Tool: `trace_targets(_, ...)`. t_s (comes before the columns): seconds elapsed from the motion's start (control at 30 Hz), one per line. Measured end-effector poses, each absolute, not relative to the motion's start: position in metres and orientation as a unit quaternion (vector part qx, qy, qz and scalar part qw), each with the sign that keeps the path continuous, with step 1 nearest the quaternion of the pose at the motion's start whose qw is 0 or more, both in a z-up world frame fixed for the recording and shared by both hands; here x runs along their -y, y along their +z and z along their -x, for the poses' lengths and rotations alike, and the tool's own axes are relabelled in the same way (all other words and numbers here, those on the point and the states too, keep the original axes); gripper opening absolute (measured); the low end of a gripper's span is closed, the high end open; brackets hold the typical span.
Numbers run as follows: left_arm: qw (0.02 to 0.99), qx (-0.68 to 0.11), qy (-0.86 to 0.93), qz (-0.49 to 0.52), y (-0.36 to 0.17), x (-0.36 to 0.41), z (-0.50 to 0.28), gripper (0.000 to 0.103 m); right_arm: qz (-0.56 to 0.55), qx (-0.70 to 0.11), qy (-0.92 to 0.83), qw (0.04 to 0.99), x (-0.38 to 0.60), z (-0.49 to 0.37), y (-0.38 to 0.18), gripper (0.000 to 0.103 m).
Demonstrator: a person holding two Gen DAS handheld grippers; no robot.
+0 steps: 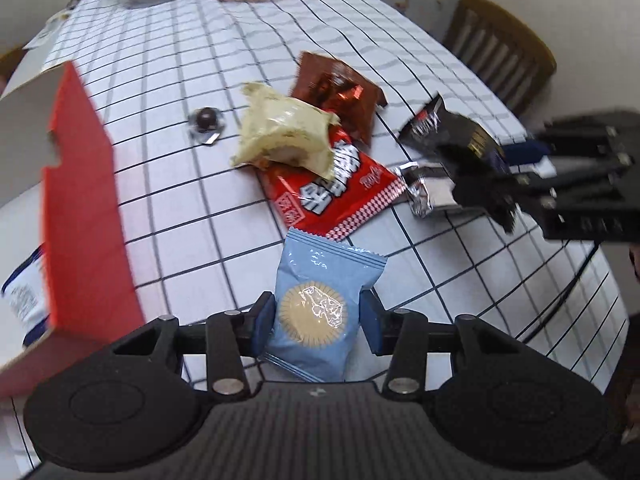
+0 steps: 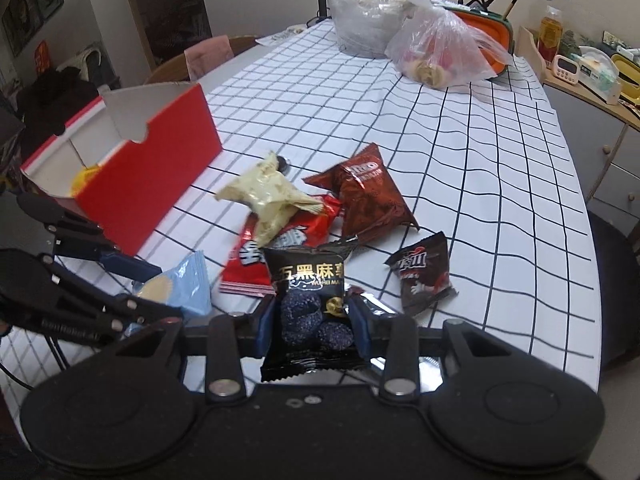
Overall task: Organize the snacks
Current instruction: 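Carry the blue biscuit packet and black packet over the red box with both grippers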
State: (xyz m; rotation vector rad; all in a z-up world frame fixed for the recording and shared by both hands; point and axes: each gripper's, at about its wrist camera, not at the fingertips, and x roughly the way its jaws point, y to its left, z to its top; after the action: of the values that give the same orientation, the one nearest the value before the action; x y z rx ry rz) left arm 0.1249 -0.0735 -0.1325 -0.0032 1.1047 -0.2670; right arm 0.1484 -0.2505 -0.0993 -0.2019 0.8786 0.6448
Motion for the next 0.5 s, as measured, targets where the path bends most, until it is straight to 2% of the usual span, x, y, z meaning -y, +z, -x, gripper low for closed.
trace_targets(0.5,0.876,-0.463,-0.073,0.114,-0.071,0.01,-0.081,0.044,0.084,-0.387,0.314,0.863,0.203,-0.106,-0.051,0.037)
